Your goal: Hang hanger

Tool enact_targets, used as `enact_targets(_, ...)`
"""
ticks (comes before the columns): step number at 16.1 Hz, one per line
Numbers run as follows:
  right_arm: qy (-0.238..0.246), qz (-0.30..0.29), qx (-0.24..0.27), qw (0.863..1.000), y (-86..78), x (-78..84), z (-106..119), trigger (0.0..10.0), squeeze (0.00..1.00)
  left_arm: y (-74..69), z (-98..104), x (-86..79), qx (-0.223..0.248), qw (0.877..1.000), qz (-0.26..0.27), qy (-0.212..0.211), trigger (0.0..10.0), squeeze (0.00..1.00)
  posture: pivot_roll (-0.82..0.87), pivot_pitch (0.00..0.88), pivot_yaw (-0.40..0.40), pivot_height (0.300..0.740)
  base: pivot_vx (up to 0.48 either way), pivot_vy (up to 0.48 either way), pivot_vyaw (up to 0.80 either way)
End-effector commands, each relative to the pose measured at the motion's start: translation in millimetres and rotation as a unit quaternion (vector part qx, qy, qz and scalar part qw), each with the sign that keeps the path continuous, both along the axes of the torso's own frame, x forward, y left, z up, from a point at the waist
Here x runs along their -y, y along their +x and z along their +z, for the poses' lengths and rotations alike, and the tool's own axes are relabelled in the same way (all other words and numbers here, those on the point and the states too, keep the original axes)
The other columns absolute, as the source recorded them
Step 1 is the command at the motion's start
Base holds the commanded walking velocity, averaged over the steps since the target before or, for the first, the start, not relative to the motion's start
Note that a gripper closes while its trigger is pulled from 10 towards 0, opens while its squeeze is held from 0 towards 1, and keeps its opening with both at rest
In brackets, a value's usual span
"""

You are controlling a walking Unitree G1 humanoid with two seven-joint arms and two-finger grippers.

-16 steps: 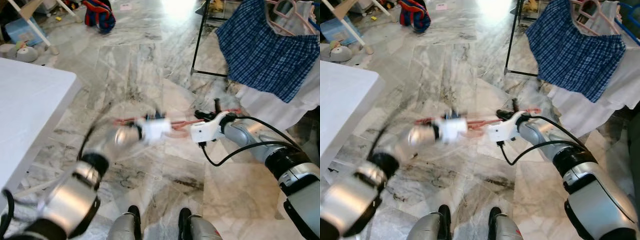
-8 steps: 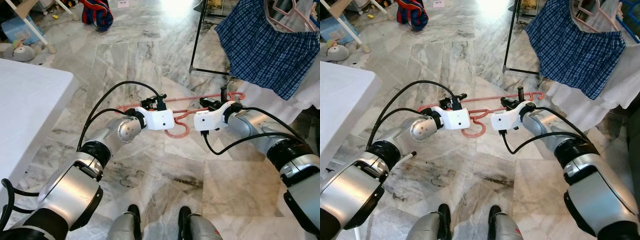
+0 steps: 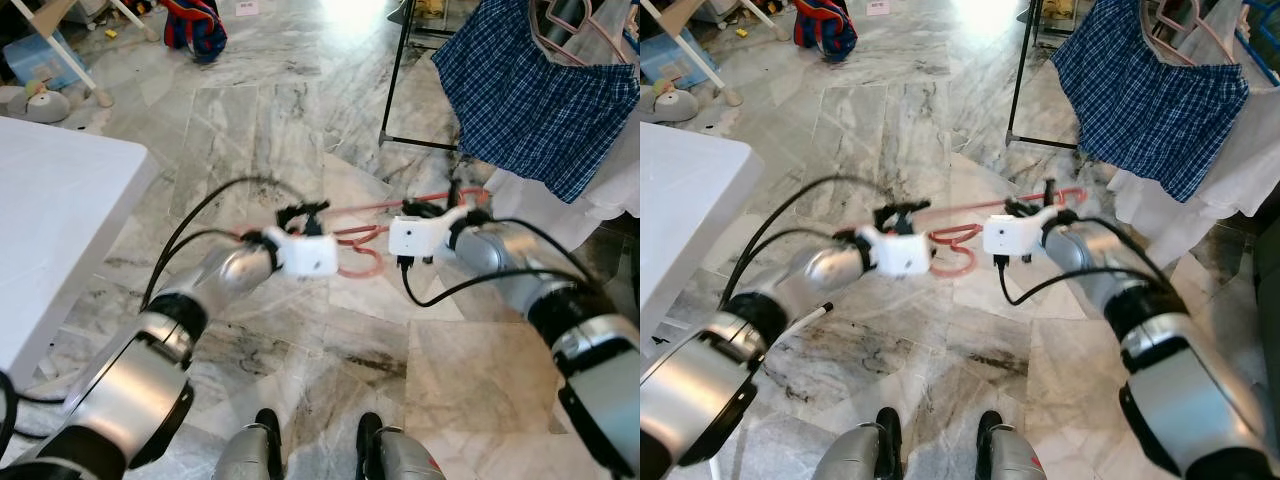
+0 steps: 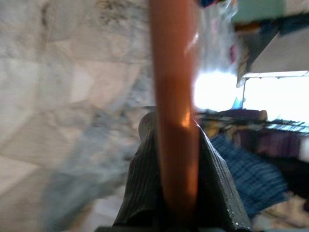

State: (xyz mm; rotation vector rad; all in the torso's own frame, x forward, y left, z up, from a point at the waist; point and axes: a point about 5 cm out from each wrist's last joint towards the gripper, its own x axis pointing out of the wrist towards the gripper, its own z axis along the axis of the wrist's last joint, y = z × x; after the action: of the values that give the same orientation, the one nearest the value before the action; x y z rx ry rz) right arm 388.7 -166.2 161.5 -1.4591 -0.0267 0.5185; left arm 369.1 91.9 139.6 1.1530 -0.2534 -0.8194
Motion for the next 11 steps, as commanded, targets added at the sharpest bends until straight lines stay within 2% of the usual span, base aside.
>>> enact_targets(1, 0.032, -0.02, -0.022, 0.999, -2.6, 5.5, -7, 0.0, 0.0, -4.3, -8, -6.1, -0.009, 1.0, -0.003, 0.005, 10.0, 1.0, 0.02, 0.285, 0.032, 0.74, 0.0, 0.0, 0.0)
enact_targets(6, 0.09, -0.05, -0.066, 0.992, -10.0, 13.4, -22, 0.0, 0.0, -3.2, -2, -13.9, 0.007, 0.999, 0.014, -0.034, 10.0, 1.0, 0.02, 0.284, 0.029, 0.74, 0.0, 0.0, 0.0)
enact_targets(9, 0.14, -0.068, -0.094, 0.983, -18.4, 15.0, -37, 0.0, 0.0, 4.5, 7, -30.3, 0.024, 0.988, 0.095, -0.124, 10.0, 1.0, 0.02, 0.281, 0.03, 0.74, 0.0, 0.0, 0.0)
enact_targets(11, 0.185, -0.08, -0.115, 0.973, -26.1, 13.0, -48, 0.0, 0.0, 5.4, 0, -40.7, 0.002, 0.97, 0.157, -0.184, 10.0, 1.0, 0.01, 0.279, 0.024, 0.74, 0.0, 0.0, 0.0)
